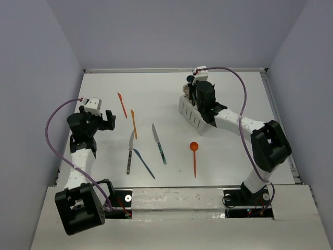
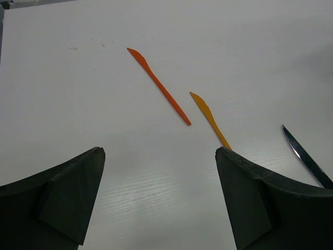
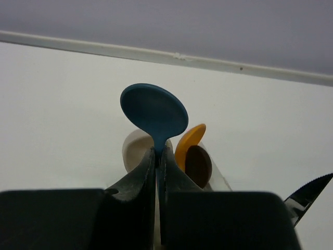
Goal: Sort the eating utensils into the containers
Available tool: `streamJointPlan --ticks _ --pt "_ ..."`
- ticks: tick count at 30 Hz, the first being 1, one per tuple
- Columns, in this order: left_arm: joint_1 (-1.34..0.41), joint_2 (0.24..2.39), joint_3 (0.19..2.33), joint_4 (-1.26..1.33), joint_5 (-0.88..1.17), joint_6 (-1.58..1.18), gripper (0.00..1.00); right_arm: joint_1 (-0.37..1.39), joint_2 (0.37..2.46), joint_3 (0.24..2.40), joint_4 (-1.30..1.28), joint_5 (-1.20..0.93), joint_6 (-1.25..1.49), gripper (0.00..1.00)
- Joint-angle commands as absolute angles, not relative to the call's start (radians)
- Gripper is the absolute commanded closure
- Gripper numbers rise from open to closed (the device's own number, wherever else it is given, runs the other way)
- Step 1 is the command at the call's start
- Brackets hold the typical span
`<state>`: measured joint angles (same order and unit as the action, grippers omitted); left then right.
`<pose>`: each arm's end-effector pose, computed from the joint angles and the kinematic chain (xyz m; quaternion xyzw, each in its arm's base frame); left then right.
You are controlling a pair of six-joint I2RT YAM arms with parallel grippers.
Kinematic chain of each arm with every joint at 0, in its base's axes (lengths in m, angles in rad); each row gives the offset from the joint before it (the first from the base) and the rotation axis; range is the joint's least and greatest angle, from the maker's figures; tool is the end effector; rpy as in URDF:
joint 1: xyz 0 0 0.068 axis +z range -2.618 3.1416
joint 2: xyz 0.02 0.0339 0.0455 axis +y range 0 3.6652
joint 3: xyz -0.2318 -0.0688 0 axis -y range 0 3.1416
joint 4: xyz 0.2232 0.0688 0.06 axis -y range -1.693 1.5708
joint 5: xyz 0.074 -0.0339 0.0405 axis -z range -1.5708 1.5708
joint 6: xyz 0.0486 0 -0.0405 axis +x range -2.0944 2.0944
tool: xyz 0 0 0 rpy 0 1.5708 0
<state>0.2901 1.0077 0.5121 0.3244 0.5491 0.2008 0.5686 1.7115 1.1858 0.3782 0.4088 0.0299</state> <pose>0.2324 0.0429 0.2365 0.1416 0.7434 -0.0505 0.6518 0.3416 0.1953 0.2655 -0.0695 0.7501 0.0416 0.6564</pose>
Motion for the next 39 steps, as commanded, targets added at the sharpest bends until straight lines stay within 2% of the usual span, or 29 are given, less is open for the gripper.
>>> streamJointPlan --ticks 1,3,4,6,9,12,15,16,21,29,36,39 --pt "0.296 0.991 0.488 0.403 0.569 0.196 0.01 0.566 1.668 1.143 0.454 0.459 0.118 0.9" --pt "0.295 0.989 0.48 0.414 0.568 0.195 0.01 0.566 1.646 1.121 0.445 0.451 0.12 0.63" --pt "0.296 0.989 0.476 0.417 0.568 0.193 0.01 0.566 1.634 1.124 0.43 0.443 0.112 0.46" --pt "0.295 0.992 0.474 0.422 0.565 0.19 0.01 0.566 1.599 1.161 0.336 0.425 0.104 0.39" --pt "0.296 1.0 0.485 0.417 0.56 0.183 0.01 0.575 1.537 1.202 0.218 0.439 0.084 0.33" --pt "0.29 1.026 0.54 0.344 0.525 0.178 0.01 0.575 1.485 1.224 0.105 0.489 0.09 0.33" --pt "0.258 1.142 0.728 0.18 0.445 0.173 0.05 0.584 1.424 1.232 0.011 0.479 0.139 0.33" --pt "0.217 1.231 0.844 0.135 0.402 0.19 0.11 0.584 1.401 1.22 0.003 0.471 0.152 0.33" --pt "0.091 1.55 1.101 -0.087 0.246 0.204 0.29 0.606 1.365 1.178 -0.067 0.476 0.218 0.34" --pt "0.021 1.876 1.418 -0.231 0.143 0.154 0.3 0.615 1.396 1.147 -0.087 0.445 0.242 0.36" --pt "0.005 2.009 1.526 -0.281 0.091 0.143 0.32 0.624 1.405 1.114 -0.092 0.429 0.242 0.36" --pt "0.005 2.074 1.562 -0.307 0.089 0.138 0.38 0.624 1.394 1.089 -0.094 0.437 0.241 0.36"
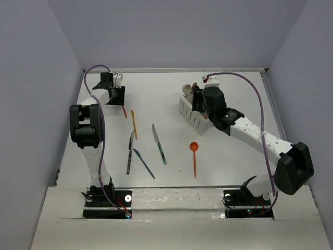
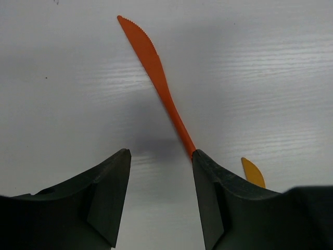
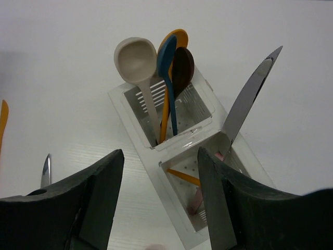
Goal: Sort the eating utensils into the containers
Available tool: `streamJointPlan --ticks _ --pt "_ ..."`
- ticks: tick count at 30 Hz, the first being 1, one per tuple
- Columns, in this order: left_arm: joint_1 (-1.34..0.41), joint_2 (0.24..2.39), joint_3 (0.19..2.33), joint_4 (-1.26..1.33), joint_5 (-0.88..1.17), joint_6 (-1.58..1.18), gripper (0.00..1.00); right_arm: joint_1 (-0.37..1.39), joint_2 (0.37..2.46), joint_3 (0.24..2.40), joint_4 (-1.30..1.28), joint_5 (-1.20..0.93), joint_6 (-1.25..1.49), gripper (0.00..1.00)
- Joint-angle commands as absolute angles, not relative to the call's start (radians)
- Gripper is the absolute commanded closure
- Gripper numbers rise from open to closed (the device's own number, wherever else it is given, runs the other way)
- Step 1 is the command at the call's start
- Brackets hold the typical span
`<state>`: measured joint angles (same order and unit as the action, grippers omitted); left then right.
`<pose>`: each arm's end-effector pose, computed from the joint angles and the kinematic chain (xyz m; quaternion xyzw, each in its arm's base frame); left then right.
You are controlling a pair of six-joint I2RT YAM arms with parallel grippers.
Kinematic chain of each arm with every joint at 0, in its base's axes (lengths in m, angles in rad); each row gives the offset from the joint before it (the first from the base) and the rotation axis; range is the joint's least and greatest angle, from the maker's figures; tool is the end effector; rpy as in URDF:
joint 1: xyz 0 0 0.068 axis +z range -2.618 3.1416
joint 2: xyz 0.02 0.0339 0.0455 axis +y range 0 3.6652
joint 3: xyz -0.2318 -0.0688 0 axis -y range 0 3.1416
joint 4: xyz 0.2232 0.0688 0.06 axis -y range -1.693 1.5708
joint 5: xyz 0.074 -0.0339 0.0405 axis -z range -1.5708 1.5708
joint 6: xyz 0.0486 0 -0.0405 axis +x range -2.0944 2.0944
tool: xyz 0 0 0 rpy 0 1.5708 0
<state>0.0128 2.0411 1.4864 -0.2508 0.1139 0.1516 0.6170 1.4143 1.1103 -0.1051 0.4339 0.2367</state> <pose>0.4311 0.0000 0.1654 0.0854 0.9225 -0.0220 0.3758 0.2754 0.1703 0.2859 -0.0383 0.8240 0.0580 0.5623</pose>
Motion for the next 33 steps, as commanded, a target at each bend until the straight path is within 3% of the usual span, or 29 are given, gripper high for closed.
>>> streamJointPlan --ticks 1,7,13,16,17,20,26,33 --pt "0.005 2.091 1.565 -0.313 0.089 0.134 0.39 0.624 1.385 1.083 -0.094 0.439 0.242 0.36" --pt "0.005 2.1 1.525 -0.279 0.095 0.126 0.42 0.624 1.358 1.052 -0.089 0.459 0.236 0.36" --pt "0.005 2.092 1.506 -0.258 0.124 0.133 0.37 0.624 1.33 1.031 -0.089 0.465 0.239 0.36" --pt "0.005 2.095 1.503 -0.264 0.109 0.135 0.46 0.624 1.316 1.023 -0.089 0.472 0.239 0.36" --pt "0.005 2.097 1.5 -0.268 0.101 0.141 0.56 0.624 1.312 1.019 -0.092 0.472 0.239 0.36" --pt "0.005 2.098 1.482 -0.29 0.078 0.172 0.73 0.624 1.293 1.011 -0.091 0.474 0.242 0.36" --pt "0.005 2.109 1.457 -0.313 0.022 0.221 0.98 0.624 1.264 1.009 -0.092 0.491 0.241 0.36" --pt "0.005 2.092 1.413 -0.258 0.021 0.245 1.0 0.624 1.229 1.003 -0.091 0.483 0.238 0.36"
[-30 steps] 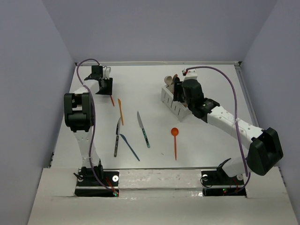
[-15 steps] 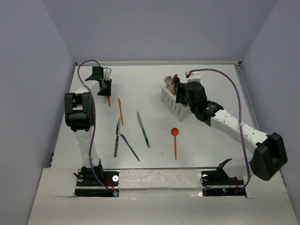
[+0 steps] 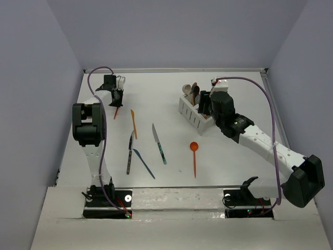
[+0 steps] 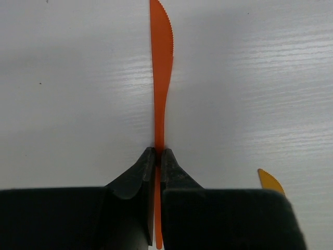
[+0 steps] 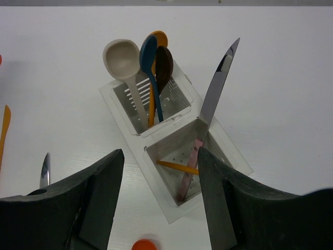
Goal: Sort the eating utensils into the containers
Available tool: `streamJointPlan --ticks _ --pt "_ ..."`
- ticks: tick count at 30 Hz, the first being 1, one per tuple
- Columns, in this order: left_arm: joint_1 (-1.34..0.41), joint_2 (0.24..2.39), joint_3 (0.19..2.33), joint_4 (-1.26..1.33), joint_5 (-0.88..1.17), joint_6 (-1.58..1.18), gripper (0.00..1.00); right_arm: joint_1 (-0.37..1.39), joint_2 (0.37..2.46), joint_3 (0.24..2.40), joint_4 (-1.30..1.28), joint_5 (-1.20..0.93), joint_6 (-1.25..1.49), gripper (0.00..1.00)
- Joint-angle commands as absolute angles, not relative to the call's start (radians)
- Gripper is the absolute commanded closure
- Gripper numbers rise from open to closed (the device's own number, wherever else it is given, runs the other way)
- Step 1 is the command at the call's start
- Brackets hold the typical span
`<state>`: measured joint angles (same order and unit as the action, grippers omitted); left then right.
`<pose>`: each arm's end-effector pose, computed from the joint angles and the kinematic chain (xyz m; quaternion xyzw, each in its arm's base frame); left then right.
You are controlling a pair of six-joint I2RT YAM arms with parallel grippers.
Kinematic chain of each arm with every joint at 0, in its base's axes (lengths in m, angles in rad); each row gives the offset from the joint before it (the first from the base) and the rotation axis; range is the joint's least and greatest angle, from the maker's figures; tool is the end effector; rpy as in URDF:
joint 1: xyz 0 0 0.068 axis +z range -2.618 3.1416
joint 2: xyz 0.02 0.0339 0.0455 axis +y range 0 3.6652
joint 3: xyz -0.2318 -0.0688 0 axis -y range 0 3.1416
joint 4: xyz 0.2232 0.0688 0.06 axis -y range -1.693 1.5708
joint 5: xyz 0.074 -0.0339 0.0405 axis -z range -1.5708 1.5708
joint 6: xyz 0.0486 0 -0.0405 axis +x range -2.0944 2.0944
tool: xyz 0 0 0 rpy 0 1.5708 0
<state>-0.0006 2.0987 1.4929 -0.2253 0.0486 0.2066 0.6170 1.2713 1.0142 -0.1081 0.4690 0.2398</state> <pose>0.4370 -0.0026 0.1455 0.1051 0.9262 0.0146 0.3618 0.2512 0.1512 0.2943 -0.0208 0.8117 0.0550 0.5811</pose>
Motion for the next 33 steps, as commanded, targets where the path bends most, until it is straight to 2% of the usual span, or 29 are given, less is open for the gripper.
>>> streamJointPlan --ticks 1,6,9,17,20,23,25,27,31,33 --pt "0.005 2.048 1.372 -0.232 0.047 0.248 1.0 0.624 1.226 1.002 -0.092 0.476 0.238 0.36" --pt "0.005 1.887 1.255 -0.039 0.081 0.227 1.0 0.624 1.212 1.006 -0.087 0.381 0.244 0.35" --pt "0.008 1.813 1.207 -0.008 0.103 0.201 1.0 0.624 1.201 1.012 -0.081 0.322 0.262 0.35" --pt "0.015 1.626 1.132 0.064 0.202 0.207 1.0 0.624 1.189 1.045 -0.012 -0.053 0.333 0.33" --pt "0.015 1.533 1.103 0.058 0.297 0.215 1.0 0.624 1.236 1.09 0.073 -0.162 0.406 0.31" --pt "0.012 1.426 1.086 0.049 0.386 0.219 1.0 0.635 1.319 1.162 0.115 -0.19 0.482 0.29" --pt "0.009 1.349 1.068 0.04 0.414 0.218 1.0 0.655 1.394 1.21 0.155 -0.177 0.506 0.23" --pt "0.005 1.304 1.057 0.026 0.434 0.215 1.0 0.698 1.449 1.294 0.192 -0.158 0.505 0.22" --pt "-0.017 1.215 1.046 0.003 0.477 0.204 1.0 0.732 1.59 1.428 0.245 -0.135 0.549 0.23" --pt "-0.047 1.175 1.043 0.002 0.485 0.195 1.0 0.742 1.666 1.466 0.296 -0.138 0.598 0.27"
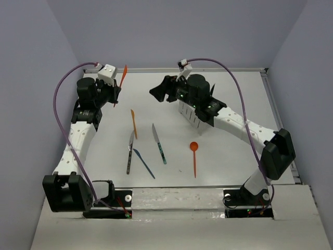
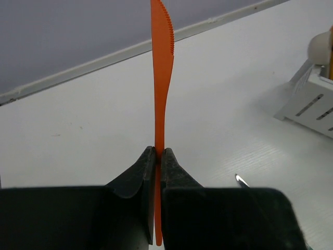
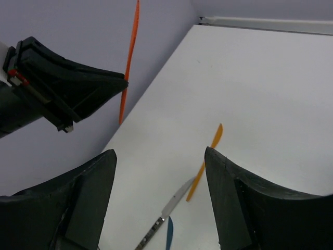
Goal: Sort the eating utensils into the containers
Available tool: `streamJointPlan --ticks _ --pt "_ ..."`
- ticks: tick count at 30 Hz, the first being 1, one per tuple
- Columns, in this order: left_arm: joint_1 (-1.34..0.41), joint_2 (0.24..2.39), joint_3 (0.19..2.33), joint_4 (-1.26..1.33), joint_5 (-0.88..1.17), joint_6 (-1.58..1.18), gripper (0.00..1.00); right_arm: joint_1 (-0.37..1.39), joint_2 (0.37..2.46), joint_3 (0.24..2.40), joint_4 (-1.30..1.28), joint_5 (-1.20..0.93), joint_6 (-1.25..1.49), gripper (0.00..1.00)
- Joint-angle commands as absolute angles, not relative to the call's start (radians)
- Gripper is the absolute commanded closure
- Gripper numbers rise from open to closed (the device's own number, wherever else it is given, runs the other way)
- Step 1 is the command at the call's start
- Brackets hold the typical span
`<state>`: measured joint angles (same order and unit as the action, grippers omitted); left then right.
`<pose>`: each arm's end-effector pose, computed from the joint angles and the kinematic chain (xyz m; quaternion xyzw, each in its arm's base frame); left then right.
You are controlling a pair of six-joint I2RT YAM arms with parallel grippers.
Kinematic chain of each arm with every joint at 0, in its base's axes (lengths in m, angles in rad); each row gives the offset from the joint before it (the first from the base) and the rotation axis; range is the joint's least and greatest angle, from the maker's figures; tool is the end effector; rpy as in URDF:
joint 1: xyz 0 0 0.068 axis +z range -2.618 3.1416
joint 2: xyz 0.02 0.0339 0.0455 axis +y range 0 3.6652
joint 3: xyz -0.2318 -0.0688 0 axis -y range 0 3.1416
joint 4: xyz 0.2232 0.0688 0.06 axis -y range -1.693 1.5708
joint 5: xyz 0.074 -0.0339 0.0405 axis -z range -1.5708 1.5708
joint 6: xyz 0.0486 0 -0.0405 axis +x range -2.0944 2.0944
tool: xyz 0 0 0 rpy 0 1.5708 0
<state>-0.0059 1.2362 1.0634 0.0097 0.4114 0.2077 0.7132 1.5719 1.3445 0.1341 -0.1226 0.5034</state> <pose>0.2909 -0.0212 0.3339 0.2110 0.7279 -0.0911 0.6460 0.2782 0.2485 0.3420 -0.1183 0.7295 0.4213 0.5257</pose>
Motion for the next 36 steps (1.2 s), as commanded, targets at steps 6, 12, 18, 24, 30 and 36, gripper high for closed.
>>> streamJointPlan --ticks 6,12,18,24,30,36 --pt "-0.107 1.115 1.017 0.002 0.483 0.183 1.0 0.804 1.787 1.572 0.423 -0.149 0.64 0.31" --pt "-0.136 1.095 1.011 0.005 0.476 0.178 1.0 0.804 1.819 1.546 0.492 -0.081 0.715 0.46" --pt "-0.164 1.097 0.993 0.012 0.471 0.169 1.0 0.804 1.838 1.497 0.558 -0.048 0.759 0.47" --pt "-0.175 1.1 0.993 0.025 0.465 0.15 1.0 0.804 1.873 1.516 0.54 -0.035 0.788 0.47" --pt "-0.176 1.095 0.992 0.031 0.46 0.147 1.0 0.804 1.875 1.499 0.531 -0.023 0.798 0.48" --pt "-0.183 1.098 0.988 0.038 0.463 0.141 1.0 0.813 1.916 1.52 0.526 -0.051 0.813 0.51"
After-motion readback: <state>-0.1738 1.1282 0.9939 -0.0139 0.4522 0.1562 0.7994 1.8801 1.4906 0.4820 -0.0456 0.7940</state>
